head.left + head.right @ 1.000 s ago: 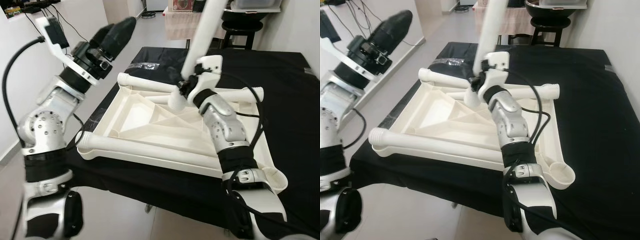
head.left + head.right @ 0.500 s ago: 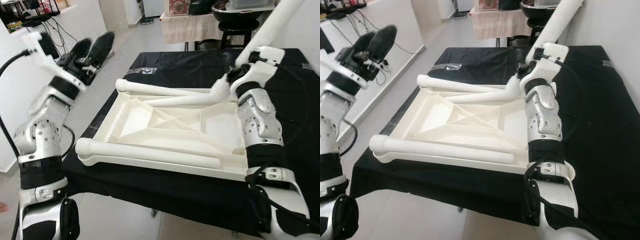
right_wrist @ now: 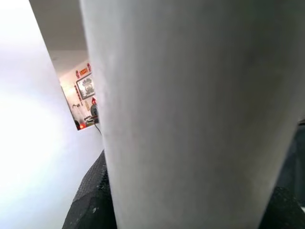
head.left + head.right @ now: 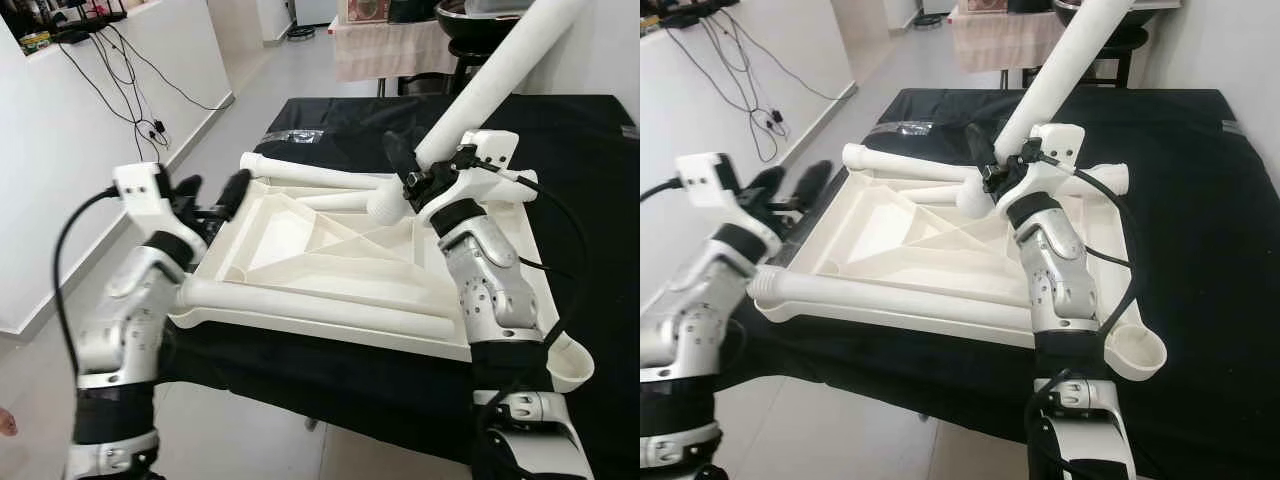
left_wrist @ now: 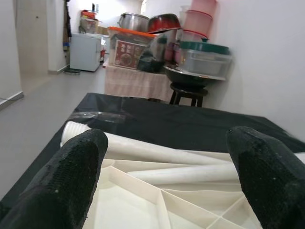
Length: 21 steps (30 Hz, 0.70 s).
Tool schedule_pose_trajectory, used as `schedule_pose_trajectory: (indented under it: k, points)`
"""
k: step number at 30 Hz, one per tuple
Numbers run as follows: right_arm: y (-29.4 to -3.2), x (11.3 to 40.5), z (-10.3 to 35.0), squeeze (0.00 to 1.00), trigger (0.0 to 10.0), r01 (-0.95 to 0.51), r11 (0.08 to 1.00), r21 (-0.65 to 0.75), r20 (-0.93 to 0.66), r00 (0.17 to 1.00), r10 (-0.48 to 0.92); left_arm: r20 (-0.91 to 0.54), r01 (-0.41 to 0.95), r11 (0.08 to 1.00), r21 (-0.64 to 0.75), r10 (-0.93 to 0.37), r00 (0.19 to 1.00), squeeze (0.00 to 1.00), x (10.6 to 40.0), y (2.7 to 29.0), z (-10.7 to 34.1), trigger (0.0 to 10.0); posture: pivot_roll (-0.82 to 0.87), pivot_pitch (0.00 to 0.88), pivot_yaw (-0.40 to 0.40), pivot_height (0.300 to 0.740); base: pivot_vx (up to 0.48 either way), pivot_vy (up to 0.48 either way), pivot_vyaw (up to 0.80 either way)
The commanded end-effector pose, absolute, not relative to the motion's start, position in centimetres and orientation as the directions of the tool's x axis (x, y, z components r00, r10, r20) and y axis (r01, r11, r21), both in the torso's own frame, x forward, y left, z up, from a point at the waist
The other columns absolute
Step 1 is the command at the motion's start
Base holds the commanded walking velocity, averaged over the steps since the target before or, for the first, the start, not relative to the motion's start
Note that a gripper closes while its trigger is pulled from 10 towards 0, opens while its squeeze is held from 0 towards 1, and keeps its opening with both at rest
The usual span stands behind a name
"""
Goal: Building children table
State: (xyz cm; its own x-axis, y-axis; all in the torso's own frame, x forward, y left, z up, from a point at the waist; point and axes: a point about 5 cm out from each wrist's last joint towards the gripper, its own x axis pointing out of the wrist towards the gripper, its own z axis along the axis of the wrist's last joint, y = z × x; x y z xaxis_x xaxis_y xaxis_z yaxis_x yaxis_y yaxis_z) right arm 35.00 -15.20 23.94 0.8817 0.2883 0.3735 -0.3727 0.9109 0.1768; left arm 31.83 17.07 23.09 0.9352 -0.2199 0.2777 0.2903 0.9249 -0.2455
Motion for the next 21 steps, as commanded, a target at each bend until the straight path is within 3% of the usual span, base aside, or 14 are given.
schedule_pose_trajectory:
  k: [1, 10, 21]
  points:
    - [-15.1, 34.7, 24.0, 0.0, 10.0, -0.392, 0.901, 0.184, 0.377, 0.875, 0.304, 0.272, 0.256, 0.94, -0.227, -0.191, 0.943, 0.0, 31.7, 17.3, 22.8, 10.0, -0.03, 0.023, 0.086, 0.74, 0.0, 0.0, 0.0]
    - [-15.6, 33.4, 23.2, 0.0, 10.0, -0.425, 0.885, 0.188, 0.358, 0.869, 0.342, 0.208, 0.249, 0.946, -0.207, -0.206, 0.956, 0.0, 30.7, 16.3, 20.8, 10.0, -0.02, 0.037, 0.078, 0.74, 0.0, 0.0, -0.8]
    - [-13.7, 31.8, 21.6, 0.0, 10.0, -0.477, 0.861, 0.176, 0.31, 0.857, 0.412, 0.161, 0.302, 0.944, -0.133, -0.28, 0.946, 0.0, 29.0, 14.1, 19.0, 10.0, -0.02, 0.041, 0.061, 0.74, 0.0, 0.0, 0.0]
